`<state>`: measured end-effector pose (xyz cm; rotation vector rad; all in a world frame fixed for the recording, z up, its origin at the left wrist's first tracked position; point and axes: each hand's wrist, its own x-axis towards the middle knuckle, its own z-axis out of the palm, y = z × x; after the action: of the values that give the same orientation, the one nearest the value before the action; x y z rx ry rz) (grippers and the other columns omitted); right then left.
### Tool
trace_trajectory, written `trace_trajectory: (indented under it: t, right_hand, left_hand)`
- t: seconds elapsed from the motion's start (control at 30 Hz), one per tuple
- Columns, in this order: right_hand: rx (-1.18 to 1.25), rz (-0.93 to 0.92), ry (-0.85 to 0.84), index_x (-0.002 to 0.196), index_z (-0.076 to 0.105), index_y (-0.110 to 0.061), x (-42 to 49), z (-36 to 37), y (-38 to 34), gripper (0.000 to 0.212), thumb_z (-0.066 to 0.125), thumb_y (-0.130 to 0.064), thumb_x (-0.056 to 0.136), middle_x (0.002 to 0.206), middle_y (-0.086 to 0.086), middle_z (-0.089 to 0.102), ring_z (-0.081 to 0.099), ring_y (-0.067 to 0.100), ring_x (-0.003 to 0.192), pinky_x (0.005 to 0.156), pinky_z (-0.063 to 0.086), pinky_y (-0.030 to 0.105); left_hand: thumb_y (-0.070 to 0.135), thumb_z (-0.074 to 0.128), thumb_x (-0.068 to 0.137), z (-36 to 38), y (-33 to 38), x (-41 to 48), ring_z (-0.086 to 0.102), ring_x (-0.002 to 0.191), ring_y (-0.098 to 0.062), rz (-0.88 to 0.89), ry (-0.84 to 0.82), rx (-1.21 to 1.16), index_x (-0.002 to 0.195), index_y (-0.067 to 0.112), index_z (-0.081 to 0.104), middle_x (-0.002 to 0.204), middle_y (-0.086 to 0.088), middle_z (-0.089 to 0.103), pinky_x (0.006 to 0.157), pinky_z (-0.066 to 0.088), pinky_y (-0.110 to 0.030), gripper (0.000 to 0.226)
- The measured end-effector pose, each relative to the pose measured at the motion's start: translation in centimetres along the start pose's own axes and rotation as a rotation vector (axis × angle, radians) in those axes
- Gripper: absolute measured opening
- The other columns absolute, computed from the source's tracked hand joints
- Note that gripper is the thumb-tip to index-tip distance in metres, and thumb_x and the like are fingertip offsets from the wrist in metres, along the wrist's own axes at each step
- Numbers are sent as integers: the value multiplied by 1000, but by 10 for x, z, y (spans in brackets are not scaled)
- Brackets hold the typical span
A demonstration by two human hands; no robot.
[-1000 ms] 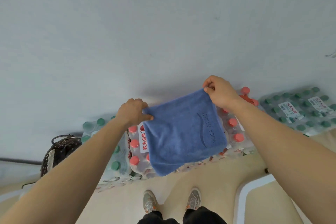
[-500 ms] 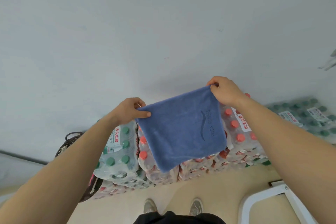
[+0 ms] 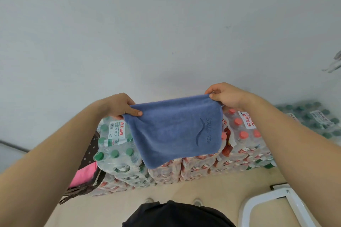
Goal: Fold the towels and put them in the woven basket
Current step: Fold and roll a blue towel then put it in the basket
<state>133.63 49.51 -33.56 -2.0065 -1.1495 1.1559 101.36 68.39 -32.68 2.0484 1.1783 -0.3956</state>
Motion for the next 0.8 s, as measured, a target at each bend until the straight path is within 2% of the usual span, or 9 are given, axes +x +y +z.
trace_trajectory:
  t: [0.1, 0.17, 0.23, 0.33, 0.43, 0.6, 0.7, 0.8]
  right_hand:
    - [-165, -61, 178, 99, 63, -17, 17, 8, 5, 23, 43, -7, 100, 102, 7, 66, 63, 24, 93, 72, 47, 28]
    - [-208, -71, 271, 100, 65, -19, 25, 10, 10, 25, 43, -7, 99, 107, 4, 66, 61, 23, 102, 80, 41, 27]
    - [-233, -73, 340, 103, 67, -18, 32, 10, 13, 26, 43, -8, 99, 109, 1, 66, 59, 20, 101, 81, 40, 27]
    - [-260, -75, 446, 102, 70, -20, 41, 7, 13, 27, 45, -11, 98, 104, 3, 67, 61, 21, 92, 75, 43, 29]
    - [-229, -43, 492, 103, 70, -22, 51, 1, 8, 27, 46, -13, 99, 100, 1, 64, 59, 20, 90, 77, 46, 31]
    - [-150, -23, 538, 106, 72, -19, 66, -8, 2, 28, 47, -11, 99, 94, -5, 61, 56, 16, 88, 78, 40, 25]
    - [-118, -19, 552, 107, 72, -20, 75, -11, -2, 28, 47, -11, 99, 102, -1, 67, 58, 17, 92, 80, 41, 25]
    - [-110, -34, 572, 111, 72, -20, 81, -14, -6, 29, 47, -12, 98, 115, 1, 69, 60, 20, 105, 84, 41, 25]
  left_hand:
    - [31, 73, 85, 9, -2, 18, 56, 64, -19, 33, 220, 81, 76, 11, 70, 63, 0, 62, 60, 44, -27, 21]
    - [30, 70, 86, 17, -2, 27, 61, 72, -19, 24, 336, 81, 77, 22, 70, 70, 4, 66, 63, 43, -28, 12]
    - [31, 68, 86, 22, -1, 34, 63, 73, -20, 15, 438, 43, 80, 25, 70, 69, 3, 67, 62, 44, -28, 9]
    - [27, 66, 88, 24, 5, 43, 66, 64, -18, 32, 532, -83, 85, 24, 71, 64, 0, 68, 60, 48, -27, 7]
    - [24, 68, 87, 19, 13, 52, 68, 59, -17, 64, 612, -179, 87, 23, 71, 64, 1, 69, 67, 55, -29, 4]
    - [26, 70, 83, 1, 23, 66, 68, 71, -18, 66, 711, -245, 86, 25, 69, 69, 3, 70, 71, 54, -30, 3]
    - [26, 71, 83, -7, 25, 72, 66, 77, -18, 64, 758, -258, 87, 27, 69, 82, 5, 70, 70, 50, -28, 5]
    - [22, 70, 84, -9, 26, 73, 62, 81, -14, 74, 793, -252, 91, 23, 71, 86, 4, 69, 70, 43, -24, 7]
